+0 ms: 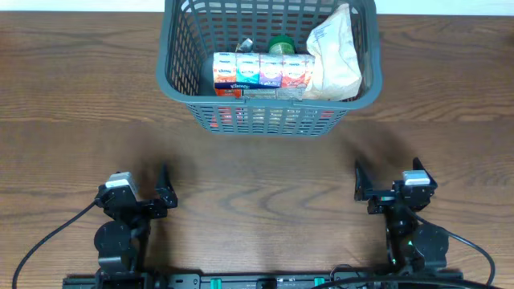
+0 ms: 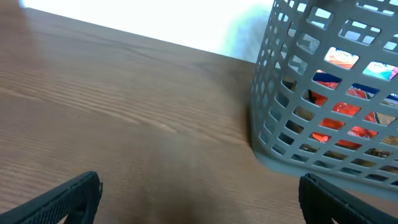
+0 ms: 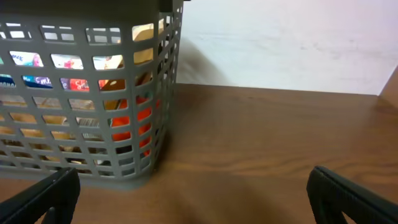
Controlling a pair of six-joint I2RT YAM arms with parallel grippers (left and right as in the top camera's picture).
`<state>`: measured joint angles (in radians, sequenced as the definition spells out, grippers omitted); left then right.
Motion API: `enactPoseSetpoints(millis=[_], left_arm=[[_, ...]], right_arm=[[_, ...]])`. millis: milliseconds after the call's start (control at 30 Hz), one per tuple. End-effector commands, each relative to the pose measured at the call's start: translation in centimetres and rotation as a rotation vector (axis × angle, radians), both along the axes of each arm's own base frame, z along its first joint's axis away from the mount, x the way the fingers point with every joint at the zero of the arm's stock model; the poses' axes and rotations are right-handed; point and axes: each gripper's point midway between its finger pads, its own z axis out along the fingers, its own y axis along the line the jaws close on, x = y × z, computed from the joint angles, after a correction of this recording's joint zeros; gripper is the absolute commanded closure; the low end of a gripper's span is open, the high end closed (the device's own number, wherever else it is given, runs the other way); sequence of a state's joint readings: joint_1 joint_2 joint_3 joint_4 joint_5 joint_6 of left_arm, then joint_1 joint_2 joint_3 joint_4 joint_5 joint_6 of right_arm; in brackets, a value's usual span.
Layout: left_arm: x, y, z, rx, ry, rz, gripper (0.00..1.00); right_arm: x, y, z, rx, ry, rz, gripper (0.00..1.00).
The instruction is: Pack container
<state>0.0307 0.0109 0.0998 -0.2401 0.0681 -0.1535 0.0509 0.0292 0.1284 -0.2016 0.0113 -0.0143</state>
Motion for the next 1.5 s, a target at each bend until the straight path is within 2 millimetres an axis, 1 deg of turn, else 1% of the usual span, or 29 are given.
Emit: enactPoseSetpoints(millis=[0,333,633,1467], left_arm=[[-0.2,0.0,-1.4,0.002,0.043,-0.001,0.01],[-0.2,0.0,-1.4,0.002,0.043,-0.001,0.01],[-0.2,0.0,-1.4,0.002,0.043,-0.001,0.02],[-0.2,0.0,-1.4,0.002,0.043,-0.001,0.01]], right_arm=[[0.1,0.0,-1.1,0.017,0.017,-0.005,0.01],[0.2,-0.1,-2.7,0.066,0.039,-0.017,0.01],[0.3,-0.5,-2.6,0.063,0.037,-0.040,0.01],[0.3,-0.5,-2.7,0.063,0.038,-0.038,0.01]])
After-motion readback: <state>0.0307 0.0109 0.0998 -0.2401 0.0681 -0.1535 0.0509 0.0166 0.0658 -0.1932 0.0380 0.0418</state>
